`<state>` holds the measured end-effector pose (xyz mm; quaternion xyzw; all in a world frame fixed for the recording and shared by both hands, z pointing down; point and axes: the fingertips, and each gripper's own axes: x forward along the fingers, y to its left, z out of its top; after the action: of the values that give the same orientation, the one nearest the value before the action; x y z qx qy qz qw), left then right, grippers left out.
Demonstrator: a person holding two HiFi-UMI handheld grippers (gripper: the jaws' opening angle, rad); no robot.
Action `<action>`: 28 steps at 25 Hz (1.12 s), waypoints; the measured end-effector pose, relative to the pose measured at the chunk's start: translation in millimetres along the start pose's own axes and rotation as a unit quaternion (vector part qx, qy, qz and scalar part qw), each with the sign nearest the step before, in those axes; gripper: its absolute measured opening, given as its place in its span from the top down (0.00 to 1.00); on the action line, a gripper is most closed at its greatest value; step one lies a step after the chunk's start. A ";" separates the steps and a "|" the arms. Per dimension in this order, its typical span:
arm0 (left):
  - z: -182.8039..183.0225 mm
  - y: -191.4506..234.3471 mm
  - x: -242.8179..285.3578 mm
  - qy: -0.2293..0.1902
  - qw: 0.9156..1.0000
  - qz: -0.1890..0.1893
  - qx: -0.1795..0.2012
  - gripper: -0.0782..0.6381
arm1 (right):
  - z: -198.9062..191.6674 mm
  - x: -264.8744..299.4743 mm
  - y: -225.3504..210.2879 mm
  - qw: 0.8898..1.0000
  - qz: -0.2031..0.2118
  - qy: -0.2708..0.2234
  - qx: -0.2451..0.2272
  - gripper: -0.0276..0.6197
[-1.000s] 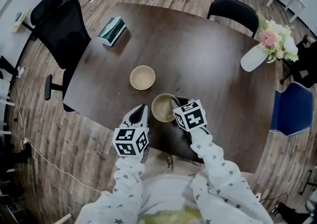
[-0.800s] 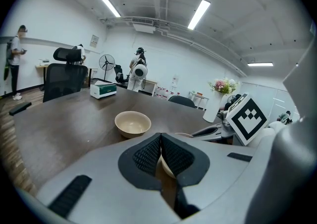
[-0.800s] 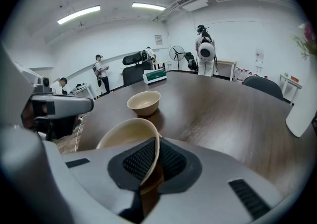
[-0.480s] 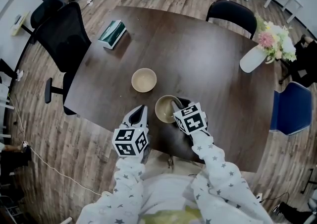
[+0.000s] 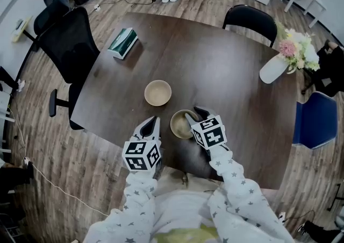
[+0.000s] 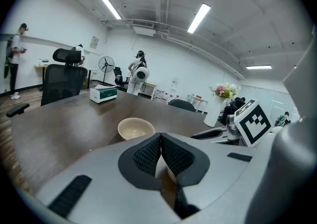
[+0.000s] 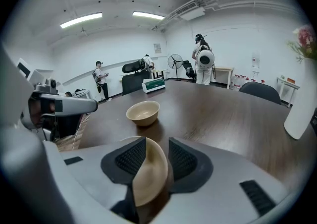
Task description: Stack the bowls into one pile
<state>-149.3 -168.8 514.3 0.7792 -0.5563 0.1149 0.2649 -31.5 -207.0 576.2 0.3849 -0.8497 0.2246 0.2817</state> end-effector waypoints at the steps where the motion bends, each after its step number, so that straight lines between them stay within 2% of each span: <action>1: 0.3 1.3 0.0 0.000 1.000 0.000 -0.001 0.85 | 2.2 0.6 0.3 1.000 0.001 -0.002 0.000 0.73; 4: 1.8 7.3 -1.4 0.000 1.000 0.004 -0.003 0.85 | 9.4 3.7 3.2 1.000 0.005 -0.005 -0.007 0.74; 9: 2.4 18.3 -4.5 0.000 1.000 0.013 -0.010 0.85 | 20.7 11.0 9.1 0.999 0.011 -0.004 -0.040 0.86; 13: 1.1 25.8 -5.7 -0.001 1.000 0.019 -0.013 0.85 | 30.5 18.2 13.0 0.998 0.023 -0.005 -0.052 0.90; 28: 13.0 47.8 4.6 0.001 0.999 0.033 -0.014 0.85 | 81.3 54.3 11.6 0.997 0.080 -0.013 -0.002 0.91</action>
<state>-193.6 -191.1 519.2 0.7563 -0.5834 0.1167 0.2722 -95.1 -277.3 549.5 0.3180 -0.8817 0.2395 0.2531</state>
